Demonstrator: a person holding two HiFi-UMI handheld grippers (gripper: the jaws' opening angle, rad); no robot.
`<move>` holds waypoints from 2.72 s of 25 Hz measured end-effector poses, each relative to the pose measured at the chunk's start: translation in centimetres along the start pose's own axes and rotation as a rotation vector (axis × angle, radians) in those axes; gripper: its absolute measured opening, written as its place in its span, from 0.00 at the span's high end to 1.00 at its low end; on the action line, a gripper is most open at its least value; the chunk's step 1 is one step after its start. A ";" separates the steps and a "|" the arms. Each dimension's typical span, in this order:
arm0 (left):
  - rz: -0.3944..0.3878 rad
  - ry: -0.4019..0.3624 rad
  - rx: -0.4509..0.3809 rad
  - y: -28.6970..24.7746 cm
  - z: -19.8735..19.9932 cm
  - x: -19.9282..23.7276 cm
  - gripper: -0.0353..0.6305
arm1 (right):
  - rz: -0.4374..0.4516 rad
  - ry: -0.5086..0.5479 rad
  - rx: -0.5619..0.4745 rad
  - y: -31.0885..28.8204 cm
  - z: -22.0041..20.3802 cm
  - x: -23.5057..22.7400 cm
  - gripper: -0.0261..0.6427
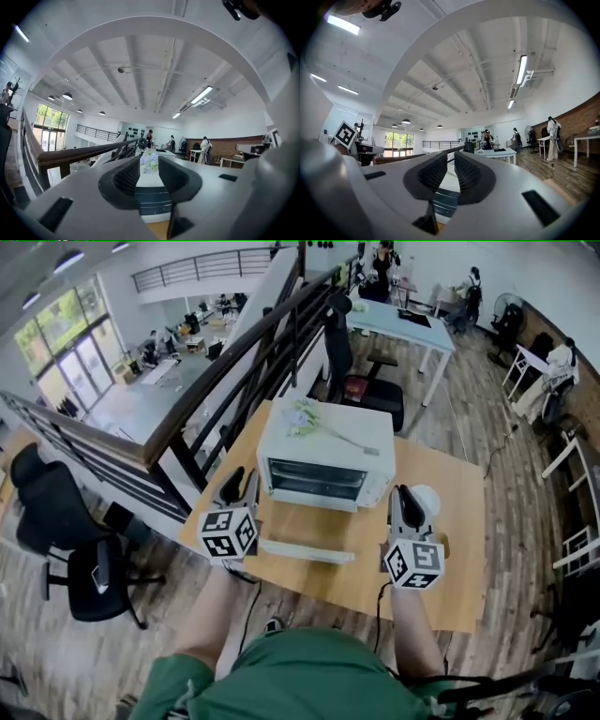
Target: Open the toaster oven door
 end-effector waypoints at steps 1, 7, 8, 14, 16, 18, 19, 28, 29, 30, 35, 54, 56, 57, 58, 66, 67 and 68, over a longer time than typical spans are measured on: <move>-0.017 -0.012 -0.007 0.1 0.6 -0.6 0.77 | 0.000 0.001 -0.007 0.0 0.4 0.0 0.87; -0.096 -0.079 -0.049 1.1 3.6 -4.2 0.72 | 0.007 0.010 -0.067 0.6 3.5 0.3 0.87; -0.106 -0.076 -0.053 1.2 3.9 -4.6 0.72 | 0.010 0.020 -0.081 0.7 4.1 0.4 0.87; -0.128 -0.078 -0.073 1.1 5.3 -5.3 0.71 | 0.021 0.094 -0.144 0.6 6.3 1.4 0.87; -0.120 -0.085 -0.070 0.9 5.4 -5.4 0.71 | 0.028 0.095 -0.145 0.5 6.4 1.4 0.87; -0.116 -0.089 -0.063 0.7 5.3 -5.5 0.71 | 0.028 0.094 -0.139 0.4 6.3 1.3 0.87; -0.117 -0.088 -0.060 0.6 5.2 -5.5 0.71 | 0.027 0.093 -0.136 0.4 6.2 1.3 0.87; -0.122 -0.083 -0.045 0.5 4.9 -5.7 0.71 | 0.021 0.090 -0.118 0.4 5.7 0.9 0.87; -0.124 -0.083 -0.042 0.5 4.8 -5.7 0.71 | 0.021 0.089 -0.116 0.3 5.5 0.9 0.87; -0.124 -0.083 -0.040 0.5 4.8 -5.7 0.71 | 0.021 0.088 -0.113 0.3 5.5 0.9 0.87; -0.119 -0.084 -0.040 0.6 4.9 -5.6 0.71 | 0.030 0.088 -0.109 0.1 5.3 1.0 0.87; -0.111 -0.082 -0.020 1.6 4.0 -6.4 0.71 | 0.044 0.070 -0.113 1.2 4.9 0.4 0.87; -0.106 -0.081 -0.010 1.7 3.6 -6.5 0.71 | 0.050 0.064 -0.113 1.2 4.7 0.2 0.87; -0.103 -0.082 -0.006 1.8 3.5 -6.6 0.71 | 0.052 0.061 -0.112 1.3 4.5 0.1 0.87; -0.100 -0.085 -0.003 1.8 3.4 -6.7 0.71 | 0.055 0.058 -0.112 1.3 4.5 0.0 0.87; -0.077 -0.118 0.024 1.8 2.8 -8.6 0.71 | 0.072 0.024 -0.116 1.6 3.9 -2.2 0.87; -0.071 -0.119 0.026 1.8 2.7 -8.9 0.71 | 0.078 0.024 -0.117 1.7 4.0 -2.5 0.87; -0.066 -0.121 0.026 1.8 2.8 -9.2 0.71 | 0.084 0.024 -0.119 1.7 4.1 -2.9 0.87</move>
Point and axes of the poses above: the fingertips, and each gripper's own axes: y backward along the fingers, x to its left, z out of its top, the point moved 1 cm from there along y, backward along the fingers, and after that the axes turned 2 degrees about -x, right-handed, at the moved point
